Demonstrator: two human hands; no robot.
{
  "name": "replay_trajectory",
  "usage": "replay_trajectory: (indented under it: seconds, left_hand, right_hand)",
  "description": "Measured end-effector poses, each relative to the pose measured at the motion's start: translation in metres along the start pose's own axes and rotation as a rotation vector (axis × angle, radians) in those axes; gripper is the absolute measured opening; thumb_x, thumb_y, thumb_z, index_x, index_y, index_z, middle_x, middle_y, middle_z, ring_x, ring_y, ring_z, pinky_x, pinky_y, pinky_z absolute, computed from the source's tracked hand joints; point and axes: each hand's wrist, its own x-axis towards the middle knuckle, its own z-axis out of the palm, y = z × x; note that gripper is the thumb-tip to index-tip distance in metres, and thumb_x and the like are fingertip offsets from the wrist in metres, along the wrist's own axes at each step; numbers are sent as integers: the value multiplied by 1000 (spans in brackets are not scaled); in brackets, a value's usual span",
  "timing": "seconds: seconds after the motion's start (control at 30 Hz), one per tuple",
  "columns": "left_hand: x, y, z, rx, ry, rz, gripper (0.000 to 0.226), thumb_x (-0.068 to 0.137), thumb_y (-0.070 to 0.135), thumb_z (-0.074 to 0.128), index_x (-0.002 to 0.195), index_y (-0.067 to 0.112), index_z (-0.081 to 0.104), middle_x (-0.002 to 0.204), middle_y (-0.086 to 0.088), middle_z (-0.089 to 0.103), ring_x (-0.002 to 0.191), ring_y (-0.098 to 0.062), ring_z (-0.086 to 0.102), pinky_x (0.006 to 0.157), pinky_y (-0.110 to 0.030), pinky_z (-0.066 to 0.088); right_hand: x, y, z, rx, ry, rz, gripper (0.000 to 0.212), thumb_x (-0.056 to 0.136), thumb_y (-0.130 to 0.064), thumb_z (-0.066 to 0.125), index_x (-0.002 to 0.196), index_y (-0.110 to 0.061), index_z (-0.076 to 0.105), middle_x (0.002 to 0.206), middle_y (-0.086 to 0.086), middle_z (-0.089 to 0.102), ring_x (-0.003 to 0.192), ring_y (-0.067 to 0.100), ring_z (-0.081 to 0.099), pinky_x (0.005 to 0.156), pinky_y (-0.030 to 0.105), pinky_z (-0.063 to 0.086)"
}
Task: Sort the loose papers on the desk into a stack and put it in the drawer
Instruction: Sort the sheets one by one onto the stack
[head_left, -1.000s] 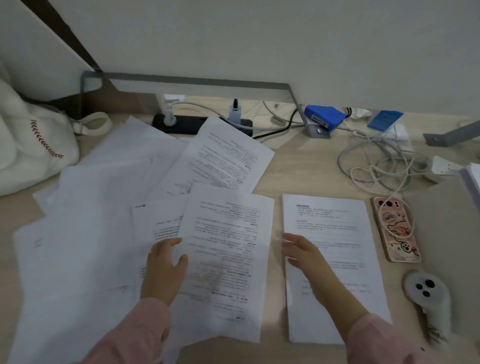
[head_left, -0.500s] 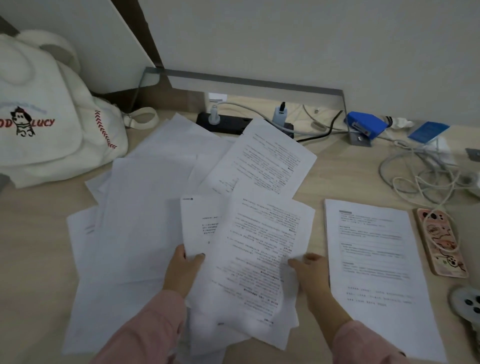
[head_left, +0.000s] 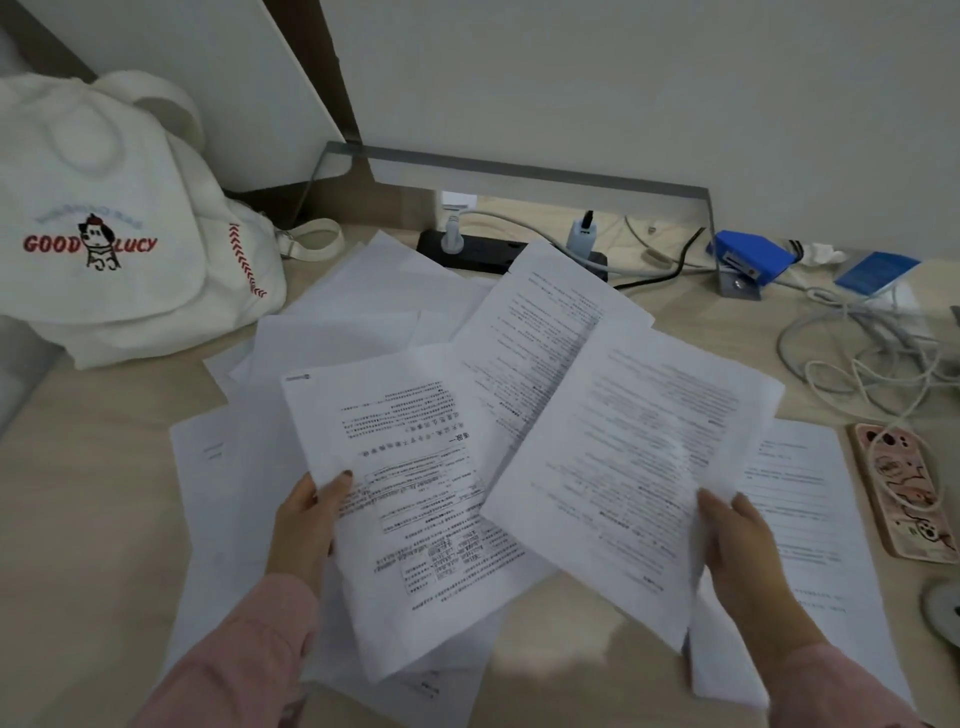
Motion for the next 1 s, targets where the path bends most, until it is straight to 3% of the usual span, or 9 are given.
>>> replay_trajectory:
  seconds: [0.13, 0.37, 0.47, 0.57, 0.67, 0.83, 0.9, 1.0]
  left_hand:
    - [6, -8, -11, 8, -22, -17, 19, 89, 14, 56, 104, 24, 61, 101, -2, 66, 91, -24, 63, 84, -40, 51]
    - [2, -12, -4, -3, -116, -82, 22, 94, 16, 47, 113, 22, 57, 97, -1, 66, 82, -18, 61, 63, -29, 48]
    - [-1, -12, 4, -16, -111, -147, 21, 96, 32, 41, 109, 22, 55, 88, 0, 63, 76, -18, 58, 62, -28, 46]
    - [-6, -16, 8, 37, -142, -115, 19, 94, 36, 46, 106, 27, 57, 93, 5, 64, 84, -14, 60, 67, -29, 49]
    - [-11, -21, 9, 69, -163, -31, 25, 93, 16, 52, 116, 25, 54, 100, 8, 62, 92, -12, 59, 83, -29, 46]
    - [-10, -14, -3, -58, -57, 29, 41, 92, 14, 52, 133, 19, 48, 125, 3, 56, 117, -18, 51, 104, -33, 36]
    - [-8, -12, -8, -124, -21, 30, 43, 92, 16, 52, 135, 21, 47, 129, 3, 55, 121, -19, 49, 107, -37, 34]
    - [-9, -9, -7, -238, 5, 27, 40, 93, 14, 50, 133, 21, 49, 127, 2, 57, 115, -19, 53, 95, -36, 43]
  right_hand:
    - [2, -4, 6, 55, -173, 37, 27, 95, -9, 44, 118, -12, 56, 106, 3, 65, 95, 20, 61, 74, 30, 55]
    - [-14, -6, 78, -416, -404, -35, 18, 92, -13, 51, 105, -12, 63, 101, 6, 70, 90, 25, 66, 86, 40, 52]
    - [-22, -6, 113, -601, -491, -111, 17, 95, -14, 44, 99, -9, 60, 96, 3, 67, 84, 17, 62, 75, 29, 49]
    - [-26, 0, 138, -685, -514, -170, 23, 95, -14, 42, 105, 2, 56, 106, 17, 64, 87, 25, 58, 75, 29, 40]
    - [-30, 2, 143, -645, -509, -140, 27, 94, -17, 47, 121, -12, 49, 111, 6, 59, 95, 21, 56, 75, 25, 41]
    - [-33, 5, 115, -624, -401, -78, 51, 88, -28, 59, 133, -14, 40, 122, 7, 54, 106, 21, 55, 82, 28, 45]
    - [-38, 6, 101, -525, -414, -9, 53, 86, -30, 63, 132, -14, 42, 121, 6, 56, 106, 22, 58, 80, 28, 49]
    - [-45, 11, 88, -165, -534, 172, 56, 79, -32, 65, 129, -12, 50, 119, 10, 65, 109, 30, 62, 94, 38, 50]
